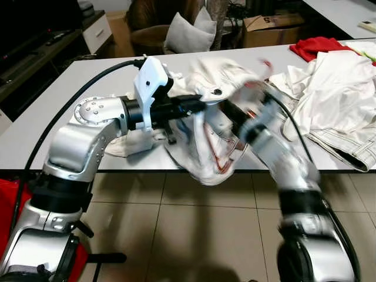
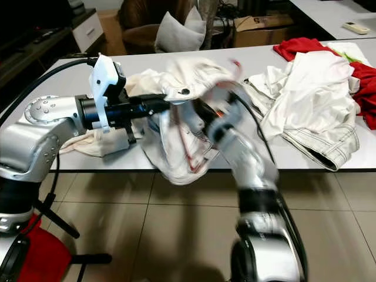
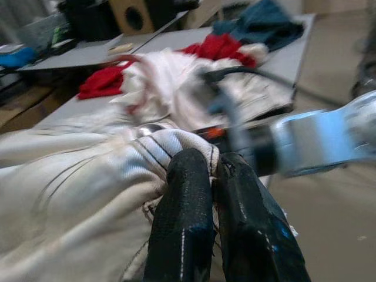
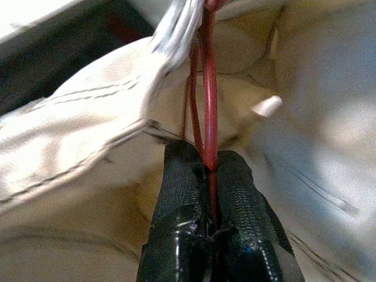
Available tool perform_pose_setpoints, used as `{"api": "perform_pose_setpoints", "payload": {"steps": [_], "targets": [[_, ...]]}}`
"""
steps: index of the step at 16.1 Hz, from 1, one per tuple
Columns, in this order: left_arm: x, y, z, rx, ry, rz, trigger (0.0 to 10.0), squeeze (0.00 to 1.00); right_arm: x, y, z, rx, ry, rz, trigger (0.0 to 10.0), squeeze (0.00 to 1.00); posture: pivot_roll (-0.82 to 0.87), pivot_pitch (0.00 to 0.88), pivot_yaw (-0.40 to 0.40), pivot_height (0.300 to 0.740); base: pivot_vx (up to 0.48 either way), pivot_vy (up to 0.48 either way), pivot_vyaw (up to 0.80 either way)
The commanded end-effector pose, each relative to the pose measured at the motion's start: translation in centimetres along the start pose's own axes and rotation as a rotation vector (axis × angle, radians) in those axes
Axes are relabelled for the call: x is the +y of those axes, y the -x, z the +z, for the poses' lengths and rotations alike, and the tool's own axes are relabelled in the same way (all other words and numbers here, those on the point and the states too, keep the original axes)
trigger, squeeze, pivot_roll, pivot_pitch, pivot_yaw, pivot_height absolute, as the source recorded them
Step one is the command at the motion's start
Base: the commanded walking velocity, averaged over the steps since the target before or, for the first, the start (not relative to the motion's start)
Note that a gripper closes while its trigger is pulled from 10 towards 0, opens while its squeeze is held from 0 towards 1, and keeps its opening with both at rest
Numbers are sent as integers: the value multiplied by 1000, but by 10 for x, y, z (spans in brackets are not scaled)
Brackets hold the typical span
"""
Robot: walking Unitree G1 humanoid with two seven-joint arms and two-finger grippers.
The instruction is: Hang hanger
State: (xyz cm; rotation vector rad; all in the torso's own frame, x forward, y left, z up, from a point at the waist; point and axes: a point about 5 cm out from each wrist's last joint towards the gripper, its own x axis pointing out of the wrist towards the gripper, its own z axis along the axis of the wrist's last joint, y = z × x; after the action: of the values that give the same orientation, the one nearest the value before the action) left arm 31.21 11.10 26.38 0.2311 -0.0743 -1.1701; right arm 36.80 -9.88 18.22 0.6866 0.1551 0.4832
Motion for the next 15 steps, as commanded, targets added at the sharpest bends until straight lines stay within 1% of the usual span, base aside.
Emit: {"api": "perform_pose_setpoints", "payload": {"steps": [1, 2, 3, 4, 5, 6, 7, 9, 10, 11, 13, 14, 15], "targets": [[-7, 1, 20, -85, -11, -52, 0, 0, 33, -15, 3, -8, 6, 155, 10000, 0, 81, 0, 110, 740, 0, 0, 0], [-6, 0, 24, -116, 11, -21, 0, 0, 44, -19, 5, -22, -10, 227, 10000, 0, 86, 0, 105, 740, 0, 0, 0], [-5, 1, 24, -116, 15, 3, 0, 0, 44, -19, 3, -14, 7, 225, 10000, 0, 86, 0, 105, 740, 0, 0, 0], [0, 0, 18, -96, 23, 76, 0, 0, 26, -16, -5, 23, 46, 132, 10000, 0, 89, 0, 92, 740, 0, 0, 0], [4, -2, 13, -77, 28, 138, 0, 0, 9, -9, -10, 42, 77, 62, 10000, 0, 78, 0, 97, 740, 0, 0, 0], [9, -4, 9, -69, 40, 186, 0, 0, -3, -1, -12, 42, 98, 17, 10000, 0, 67, 0, 104, 740, 0, 0, 0], [11, -5, 8, -67, 49, 204, 0, 0, -8, 3, -12, 42, 107, 0, 10000, 0, 67, 0, 104, 740, 0, 0, 0], [21, -11, 3, -54, 57, 266, 0, 0, -30, 27, -15, 58, 145, -84, 10000, 0, 39, 0, 130, 740, 0, 0, 0], [21, -12, 2, -42, 50, 261, 0, 0, -38, 37, -16, 67, 168, -124, 10000, 0, 31, 0, 139, 740, 0, 0, 0], [22, -12, 1, -36, 42, 266, 0, 0, -42, 45, -15, 56, 166, -154, 10000, 0, 27, 0, 143, 740, 0, 0, 0], [28, -13, 2, -39, 37, 299, 0, 0, -44, 58, -10, 9, 151, -196, 10000, 0, 21, 0, 152, 740, 0, 0, 0], [30, -14, 2, -36, 32, 308, 0, 0, -44, 60, -9, 2, 155, -201, 10000, 0, 23, 0, 154, 740, 0, 0, 0], [35, -14, 0, -22, 20, 338, 0, 0, -39, 69, -9, -17, 134, -206, 10000, 0, 21, 0, 158, 740, 0, 0, 0]]}}
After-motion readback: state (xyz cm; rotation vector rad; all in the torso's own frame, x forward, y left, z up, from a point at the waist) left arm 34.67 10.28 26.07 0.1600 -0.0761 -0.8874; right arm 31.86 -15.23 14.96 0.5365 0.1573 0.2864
